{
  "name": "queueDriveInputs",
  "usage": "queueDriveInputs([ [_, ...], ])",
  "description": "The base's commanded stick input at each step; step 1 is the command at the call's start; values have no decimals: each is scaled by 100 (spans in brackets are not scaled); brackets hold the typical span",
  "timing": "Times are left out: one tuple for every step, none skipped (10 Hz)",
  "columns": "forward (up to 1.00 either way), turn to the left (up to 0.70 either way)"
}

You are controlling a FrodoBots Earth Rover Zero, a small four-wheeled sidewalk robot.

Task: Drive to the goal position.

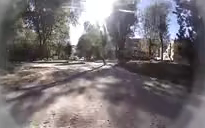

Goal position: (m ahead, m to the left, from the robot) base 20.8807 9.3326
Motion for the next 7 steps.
queueDriveInputs([
  [100, 6],
  [100, 6],
  [100, 6],
  [100, 6],
  [100, 6],
  [100, 6],
  [100, 6],
])
